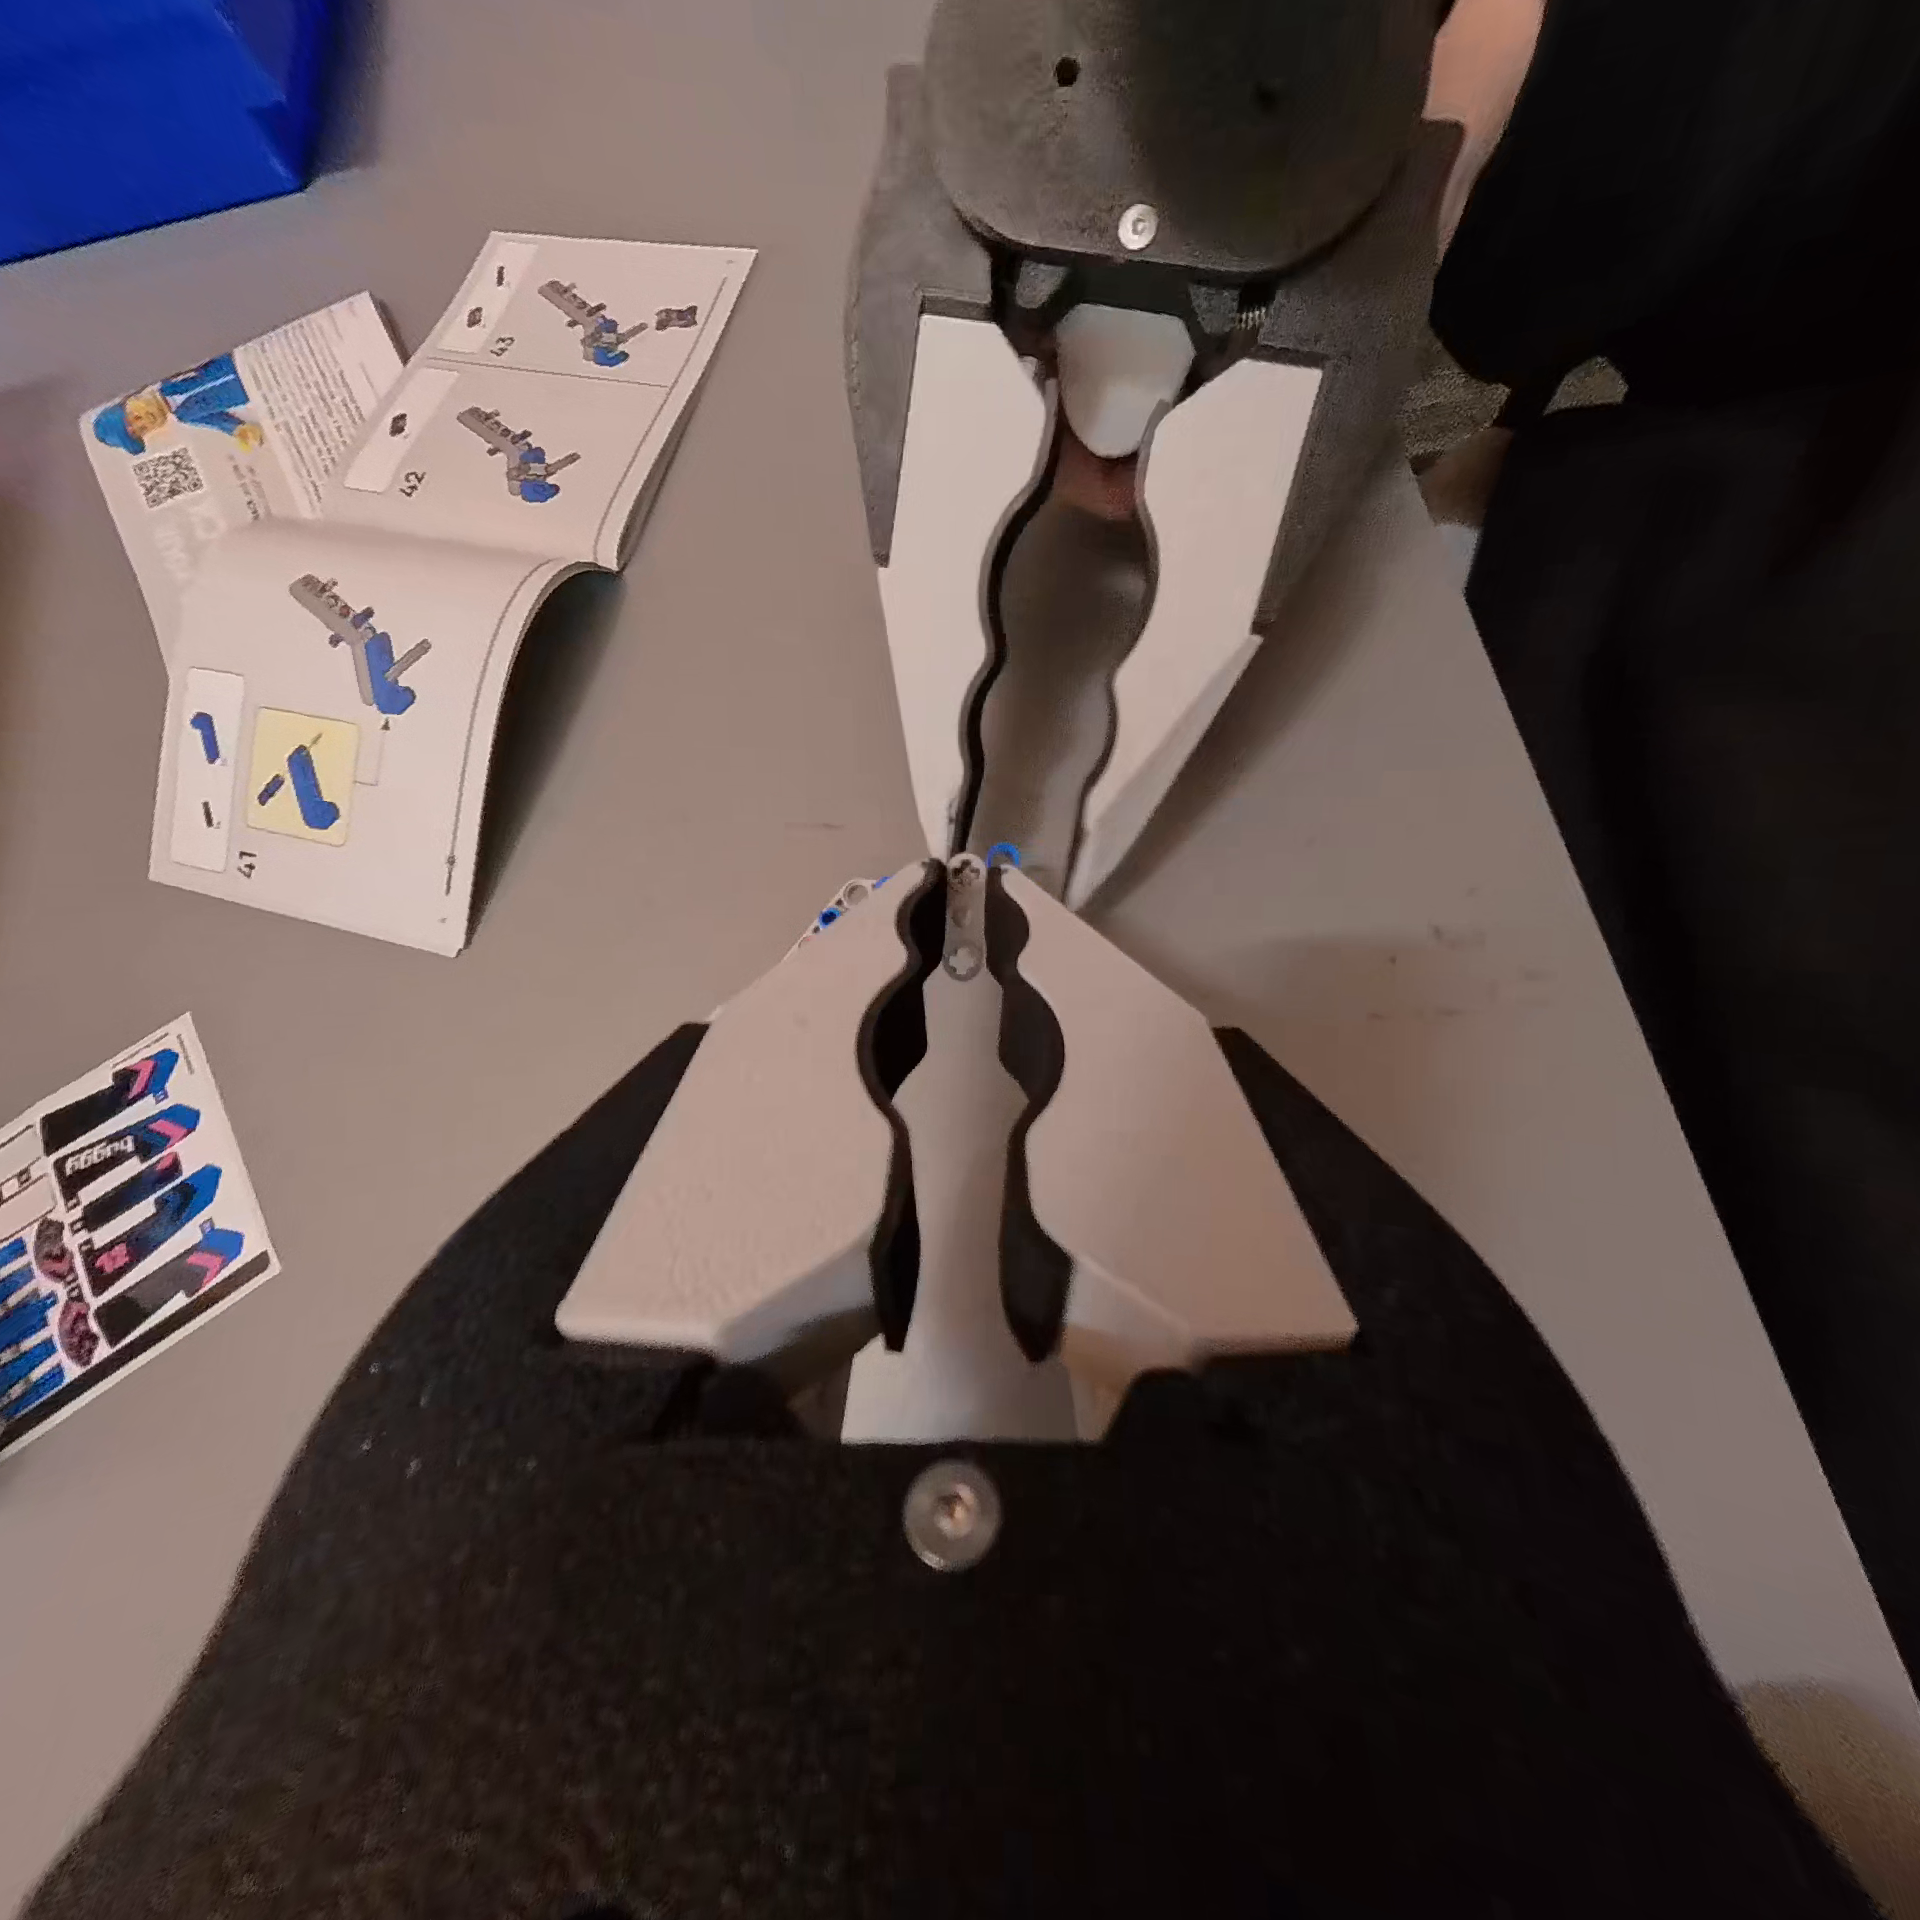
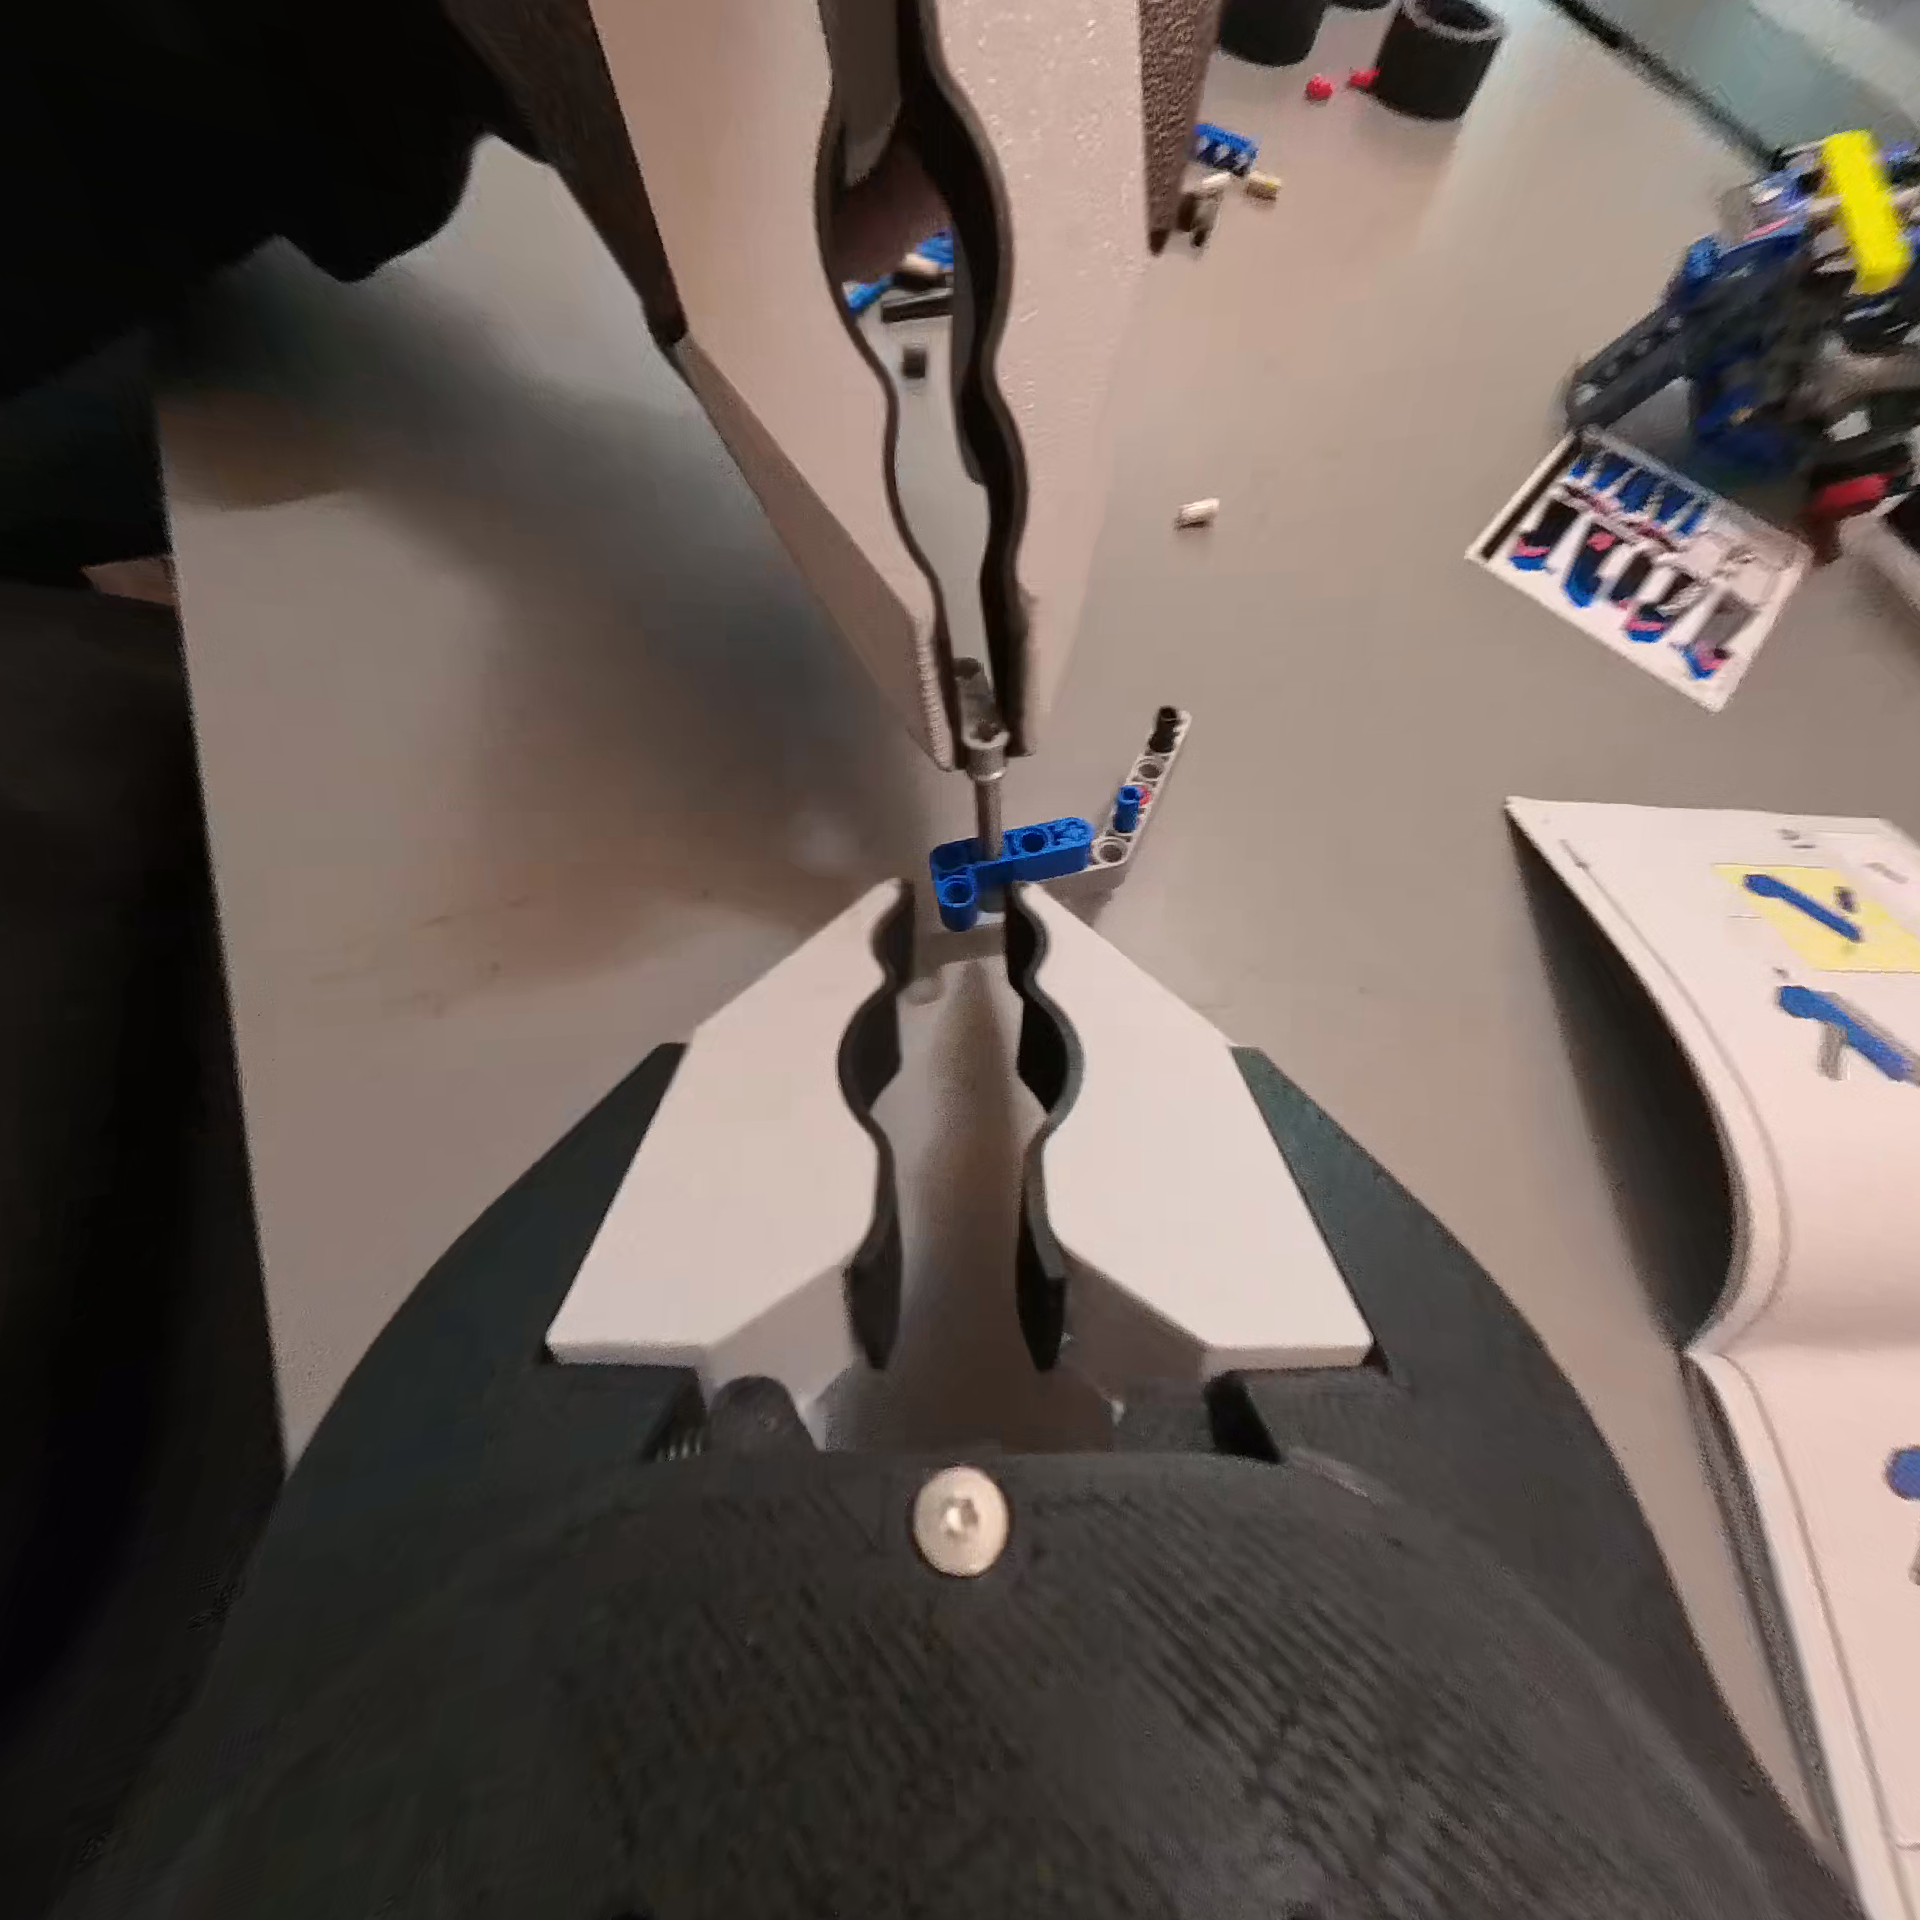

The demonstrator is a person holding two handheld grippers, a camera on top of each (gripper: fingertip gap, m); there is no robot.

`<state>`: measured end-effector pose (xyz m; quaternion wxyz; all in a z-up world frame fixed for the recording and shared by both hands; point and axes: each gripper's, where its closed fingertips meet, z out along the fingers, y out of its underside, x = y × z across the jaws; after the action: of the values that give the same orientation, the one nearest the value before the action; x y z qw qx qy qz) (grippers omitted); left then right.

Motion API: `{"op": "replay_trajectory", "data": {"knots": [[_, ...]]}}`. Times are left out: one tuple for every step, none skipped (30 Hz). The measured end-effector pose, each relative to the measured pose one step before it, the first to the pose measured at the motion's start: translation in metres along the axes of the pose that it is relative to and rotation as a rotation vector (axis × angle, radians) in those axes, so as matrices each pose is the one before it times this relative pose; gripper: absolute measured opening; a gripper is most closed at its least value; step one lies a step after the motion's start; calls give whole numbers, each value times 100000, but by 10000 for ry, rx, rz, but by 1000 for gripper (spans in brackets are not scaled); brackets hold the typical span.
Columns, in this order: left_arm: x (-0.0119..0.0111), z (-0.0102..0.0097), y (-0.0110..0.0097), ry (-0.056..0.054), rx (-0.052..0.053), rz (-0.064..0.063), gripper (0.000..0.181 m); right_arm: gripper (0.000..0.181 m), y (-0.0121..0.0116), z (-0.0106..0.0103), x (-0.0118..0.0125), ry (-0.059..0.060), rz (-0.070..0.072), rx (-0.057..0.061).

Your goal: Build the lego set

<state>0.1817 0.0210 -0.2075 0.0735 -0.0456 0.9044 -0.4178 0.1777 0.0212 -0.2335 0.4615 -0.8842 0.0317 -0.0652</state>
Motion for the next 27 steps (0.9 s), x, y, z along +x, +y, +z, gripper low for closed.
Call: {"op": "replay_trajectory", "data": {"knots": [[-74,-7,-35,-18,31,-53,4,10,-46,-8,274,216,-121,77],[-87,-1,-29,-35,28,-25,4,9,-53,37,-22,15,-153,72],[-1,8,18,14,-8,-25,4,9,33,30,-49,12,-177,-24],[-27,26,43,-7,-10,-26,4,9,33,48,10,55,-138,-23],[2,25,27,0,7,-14,4,9,12,35,-67,-6,-131,-16],[46,19,32,25,4,2,4,8,59,51,-33,3,-127,-37],[-6,32,60,-24,-18,44,4,7,111,82,50,58,-122,-78],[8,54,99,-12,-43,70,4,7,86,127,-60,-11,-184,-74],[62,73,116,15,-59,99,4,7,106,121,-50,32,-158,-93],[13,57,128,-31,-69,146,4,7,78,95,34,94,-100,-78],[87,56,133,8,-79,138,4,7,75,74,-192,-95,-79,-70],[76,59,105,27,-66,75,4,7,75,50,-78,-78,19,-56],[-57,62,47,-44,-16,27,4,7,57,30,124,22,85,-43],[-38,47,4,-2,33,14,4,6,27,18,-13,-66,69,-22],[-15,22,-8,43,57,-10,4,6,0,1,24,-45,65,9],[-84,2,-2,-12,37,-24,4,6,-1,-3,111,44,62,2],[-27,42,29,5,6,15,4,6,47,41,25,-12,26,-43],[39,70,23,39,-8,40,4,6,72,57,-13,-14,10,-57],[10,81,6,3,-21,44,4,6,63,50,50,43,-8,-49],[31,80,10,11,-49,62,4,6,70,60,-21,1,-23,-60],[51,72,0,38,-57,55,4,7,57,43,-8,-16,-9,-45],[-34,67,-17,-3,-40,48,4,7,28,23,66,23,31,-24],[-34,55,-21,-19,-35,83,4,7,26,20,6,-26,20,-18],[11,41,-26,1,-38,98,4,7,15,17,-9,-39,31,-15],[-14,33,-16,-17,-41,81,4,7,17,14,34,-12,38,-11],[-16,32,-12,-27,-29,79,4,7,1,9,15,-2,2,-4],[-17,19,-22,-13,-12,73,4,7,6,13,1,-5,-1,-3]]}}
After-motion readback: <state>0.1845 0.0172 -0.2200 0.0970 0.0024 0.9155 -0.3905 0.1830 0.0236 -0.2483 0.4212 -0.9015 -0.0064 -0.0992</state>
